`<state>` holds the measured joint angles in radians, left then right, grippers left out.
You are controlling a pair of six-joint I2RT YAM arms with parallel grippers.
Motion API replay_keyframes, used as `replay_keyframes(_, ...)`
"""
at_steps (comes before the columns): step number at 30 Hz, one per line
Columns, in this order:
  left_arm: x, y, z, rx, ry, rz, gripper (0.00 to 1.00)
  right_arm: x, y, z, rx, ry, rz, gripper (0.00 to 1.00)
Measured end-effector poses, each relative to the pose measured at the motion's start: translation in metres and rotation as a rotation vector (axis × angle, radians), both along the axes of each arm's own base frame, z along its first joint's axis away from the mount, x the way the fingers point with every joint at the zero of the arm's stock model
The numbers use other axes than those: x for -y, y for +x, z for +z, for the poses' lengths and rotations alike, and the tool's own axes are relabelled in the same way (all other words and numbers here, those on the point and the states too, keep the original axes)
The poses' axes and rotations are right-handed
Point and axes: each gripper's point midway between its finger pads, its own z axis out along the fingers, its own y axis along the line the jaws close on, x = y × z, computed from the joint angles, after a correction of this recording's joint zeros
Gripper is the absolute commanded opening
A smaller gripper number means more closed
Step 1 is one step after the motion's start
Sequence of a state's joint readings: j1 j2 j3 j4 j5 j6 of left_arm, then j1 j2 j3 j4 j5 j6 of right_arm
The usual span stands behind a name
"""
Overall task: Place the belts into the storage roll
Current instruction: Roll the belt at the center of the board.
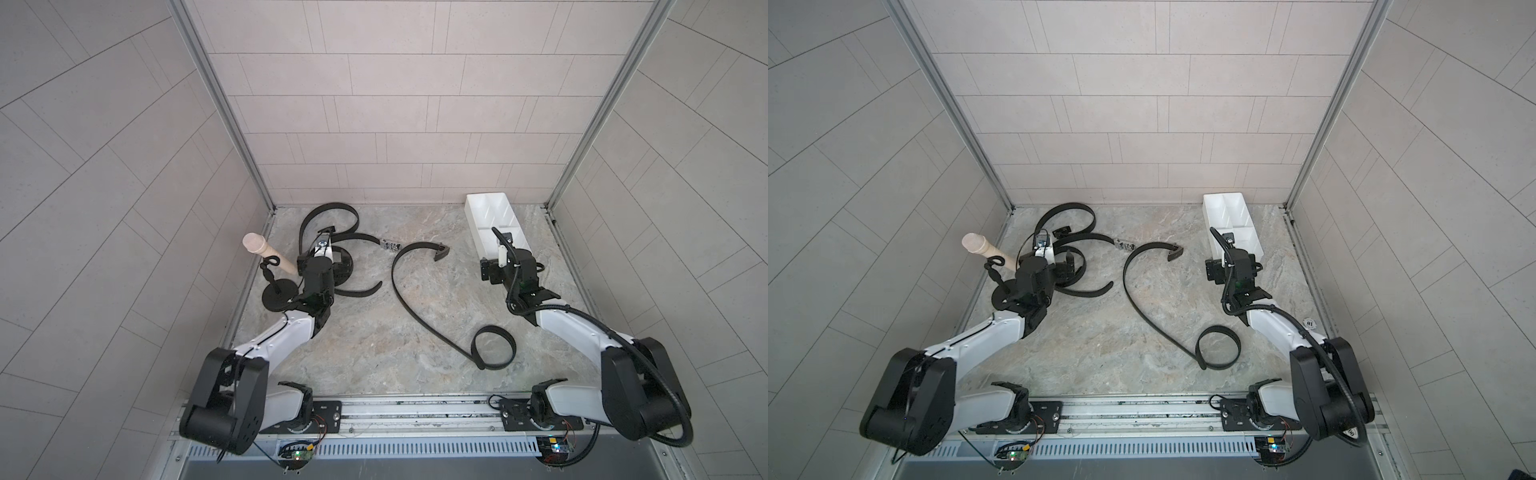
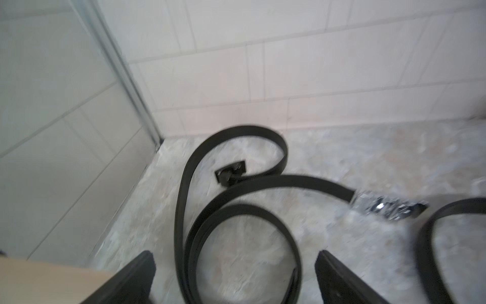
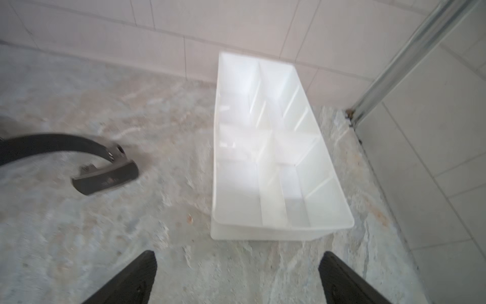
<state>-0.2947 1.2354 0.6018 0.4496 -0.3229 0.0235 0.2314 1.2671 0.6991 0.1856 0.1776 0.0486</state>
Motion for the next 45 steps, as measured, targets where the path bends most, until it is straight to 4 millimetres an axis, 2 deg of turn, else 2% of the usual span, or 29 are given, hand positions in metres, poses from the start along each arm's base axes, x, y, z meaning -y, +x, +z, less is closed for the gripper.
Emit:
replay_keyframes(2, 0.028, -0.001, 0.022, -0.006, -0.029, -0.056, 1.00, -0.017, -0.006, 0.021, -0.002, 0.021, 0.016, 0.99)
replay_keyframes(3, 0.042, -0.002, 0.027, -0.025, -0.043, -0.085, 1.00, -0.025, -0.011, 0.023, -0.025, 0.030, 0.022, 0.99)
replay_keyframes(5, 0.075, -0.006, 0.025, -0.095, -0.066, -0.150, 1.00, -0.036, -0.025, 0.013, -0.099, 0.054, 0.027, 0.98)
replay_keyframes(7, 0.113, -0.011, 0.008, -0.204, -0.075, -0.226, 1.00, -0.039, -0.045, -0.012, -0.210, 0.082, 0.014, 0.96)
replay_keyframes(10, 0.156, -0.018, -0.023, -0.352, -0.063, -0.300, 1.00, -0.038, -0.081, -0.045, -0.369, 0.123, -0.016, 0.93)
replay_keyframes(13, 0.182, -0.026, -0.054, -0.479, -0.058, -0.334, 1.00, -0.039, -0.115, -0.057, -0.460, 0.173, -0.034, 0.91)
replay_keyframes(19, 0.189, -0.030, -0.091, -0.631, -0.080, -0.302, 0.95, -0.044, -0.160, -0.058, -0.520, 0.309, -0.050, 0.84)
replay_keyframes(24, 0.202, -0.041, -0.115, -0.725, -0.118, -0.299, 0.92, -0.039, -0.194, -0.092, -0.627, 0.375, -0.103, 0.78)
replay_keyframes(27, 0.214, -0.052, -0.131, -0.783, -0.127, -0.312, 0.91, -0.039, -0.207, -0.109, -0.680, 0.402, -0.127, 0.75)
replay_keyframes(33, 0.224, -0.071, -0.161, -0.896, -0.125, -0.318, 0.90, -0.050, -0.206, -0.120, -0.727, 0.432, -0.130, 0.75)
replay_keyframes(41, 0.224, -0.080, -0.165, -0.944, -0.146, -0.317, 0.86, -0.074, -0.193, -0.122, -0.758, 0.435, -0.094, 0.73)
replay_keyframes(45, 0.226, -0.085, -0.166, -0.960, -0.149, -0.322, 0.81, -0.084, -0.194, -0.124, -0.772, 0.446, -0.085, 0.72)
